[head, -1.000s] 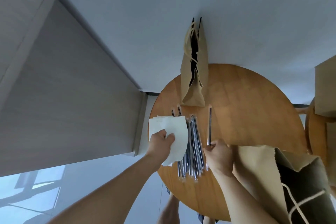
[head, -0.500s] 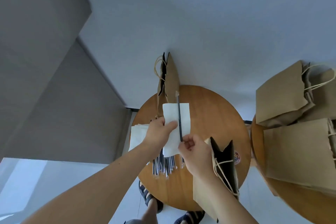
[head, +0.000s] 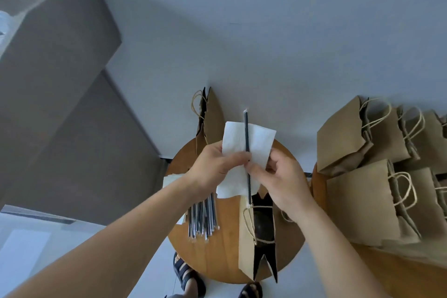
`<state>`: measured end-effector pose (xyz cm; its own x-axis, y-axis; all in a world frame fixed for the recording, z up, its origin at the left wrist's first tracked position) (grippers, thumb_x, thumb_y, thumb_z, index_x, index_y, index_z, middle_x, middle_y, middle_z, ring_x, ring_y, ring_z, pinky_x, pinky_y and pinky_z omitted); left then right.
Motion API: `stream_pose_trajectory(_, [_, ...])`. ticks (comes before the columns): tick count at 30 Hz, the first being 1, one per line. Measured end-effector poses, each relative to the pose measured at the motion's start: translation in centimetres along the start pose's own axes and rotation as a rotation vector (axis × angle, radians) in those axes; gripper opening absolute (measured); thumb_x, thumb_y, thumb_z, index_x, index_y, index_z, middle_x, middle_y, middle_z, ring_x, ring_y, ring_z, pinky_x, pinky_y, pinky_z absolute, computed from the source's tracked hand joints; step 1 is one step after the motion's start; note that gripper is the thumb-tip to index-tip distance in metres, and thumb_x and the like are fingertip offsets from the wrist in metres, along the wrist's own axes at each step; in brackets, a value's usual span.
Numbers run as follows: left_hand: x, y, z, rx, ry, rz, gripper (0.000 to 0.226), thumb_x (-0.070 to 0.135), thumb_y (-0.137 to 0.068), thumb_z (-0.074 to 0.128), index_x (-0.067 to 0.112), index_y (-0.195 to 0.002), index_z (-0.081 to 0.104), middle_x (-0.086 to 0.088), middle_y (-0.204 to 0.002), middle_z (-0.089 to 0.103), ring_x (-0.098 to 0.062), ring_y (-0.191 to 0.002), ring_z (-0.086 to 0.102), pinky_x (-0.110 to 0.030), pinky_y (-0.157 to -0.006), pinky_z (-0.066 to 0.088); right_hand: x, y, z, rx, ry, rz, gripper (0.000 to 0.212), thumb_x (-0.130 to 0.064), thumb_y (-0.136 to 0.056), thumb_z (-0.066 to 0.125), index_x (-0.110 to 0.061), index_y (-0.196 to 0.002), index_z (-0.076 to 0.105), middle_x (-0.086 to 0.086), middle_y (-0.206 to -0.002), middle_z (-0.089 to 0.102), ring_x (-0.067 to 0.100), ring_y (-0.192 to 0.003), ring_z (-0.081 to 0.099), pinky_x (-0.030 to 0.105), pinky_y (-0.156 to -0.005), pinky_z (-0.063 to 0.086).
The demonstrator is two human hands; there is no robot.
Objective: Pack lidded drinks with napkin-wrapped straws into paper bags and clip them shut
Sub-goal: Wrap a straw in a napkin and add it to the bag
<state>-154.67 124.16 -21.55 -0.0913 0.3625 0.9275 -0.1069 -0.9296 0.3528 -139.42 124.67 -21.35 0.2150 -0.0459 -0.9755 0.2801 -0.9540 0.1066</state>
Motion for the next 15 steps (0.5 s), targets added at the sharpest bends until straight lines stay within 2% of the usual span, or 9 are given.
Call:
stream_pose_trajectory(4, [1.9,0.3,2.5,-0.05,0.0,0.006,0.026,0.013,-0.091,0.066,0.002,-0.114,0.063,-0.019,-0.109,0.069,-0.037,-0.101,0.068,-0.048,-0.088,0.057,-1.1,-0.1,-3.0,-0.008,0.203,-0.01,0.045,-0.054,-0.078,0.066,-0.023,-0.11,0.069,-0.012,-0.099,0.073,0.008,-0.092,0.069,0.03,-0.076,0.059])
stream_pose_trajectory(7, [1.8,0.1,3.7,-0.069,0.017,0.019,0.027,0.014,-0.091,0.067,0.005,-0.116,0.063,-0.013,-0.107,0.071,-0.034,-0.1,0.069,-0.042,-0.083,0.059,-1.0,0.3,-4.2,-0.023,0.237,0.005,0.047,-0.058,-0.076,0.063,-0.024,-0.107,0.069,-0.011,-0.098,0.073,0.011,-0.091,0.069,0.039,-0.078,0.06])
stream_pose_trajectory(8, [1.5,0.0,3.9,-0.082,0.029,0.031,0.028,0.015,-0.091,0.068,0.01,-0.118,0.061,-0.008,-0.107,0.072,-0.03,-0.099,0.07,-0.038,-0.08,0.059,-0.9,0.5,-4.7,-0.017,0.234,0.007,0.046,-0.058,-0.075,0.063,-0.025,-0.106,0.069,-0.011,-0.098,0.073,0.011,-0.091,0.069,0.038,-0.077,0.06])
stream_pose_trajectory(10, [0.5,-0.4,3.6,-0.103,0.009,0.05,0.038,0.017,-0.091,0.068,0.021,-0.127,0.056,-0.002,-0.113,0.069,-0.023,-0.101,0.07,-0.036,-0.08,0.06,-0.8,0.5,-6.0,0.038,0.246,0.003,0.036,-0.054,-0.078,0.064,-0.028,-0.103,0.066,-0.013,-0.098,0.071,0.008,-0.089,0.068,0.028,-0.07,0.06])
stream_pose_trajectory(11, [-0.5,-0.8,3.0,-0.078,-0.09,0.047,0.044,0.017,-0.091,0.067,0.026,-0.132,0.052,0.001,-0.116,0.067,-0.02,-0.102,0.069,-0.035,-0.081,0.06,-0.8,0.4,-6.7,0.092,0.25,0.001,0.027,-0.049,-0.082,0.067,-0.029,-0.101,0.065,-0.015,-0.096,0.07,0.005,-0.087,0.068,0.022,-0.066,0.058])
stream_pose_trajectory(13, [-3.3,-1.5,1.4,0.006,-0.458,-0.01,0.053,0.015,-0.091,0.064,0.028,-0.139,0.047,0.008,-0.119,0.064,-0.01,-0.099,0.067,-0.024,-0.078,0.059,-0.5,-0.2,-8.3,0.254,0.206,0.007,0.011,-0.036,-0.088,0.07,-0.028,-0.093,0.064,-0.015,-0.09,0.07,0.0,-0.082,0.067,0.015,-0.056,0.053])
stream_pose_trajectory(15, [-7.2,-1.6,0.5,-0.065,-0.801,-0.179,0.061,0.013,-0.089,0.065,0.023,-0.145,0.042,0.004,-0.124,0.061,-0.009,-0.102,0.062,-0.017,-0.077,0.054,0.5,-1.1,-8.8,0.407,0.148,0.031,0.01,-0.03,-0.09,0.068,-0.023,-0.094,0.062,-0.013,-0.089,0.068,0.001,-0.078,0.066,0.01,-0.051,0.047])
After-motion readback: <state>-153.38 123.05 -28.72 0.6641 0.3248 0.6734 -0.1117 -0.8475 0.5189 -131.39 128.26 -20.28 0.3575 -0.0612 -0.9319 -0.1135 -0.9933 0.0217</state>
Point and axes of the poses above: each hand's wrist, its own y-axis away from the middle knuckle, its own z-axis out of the palm, x = y × z, the point moved 6 cm from there along -y, towards the middle knuckle
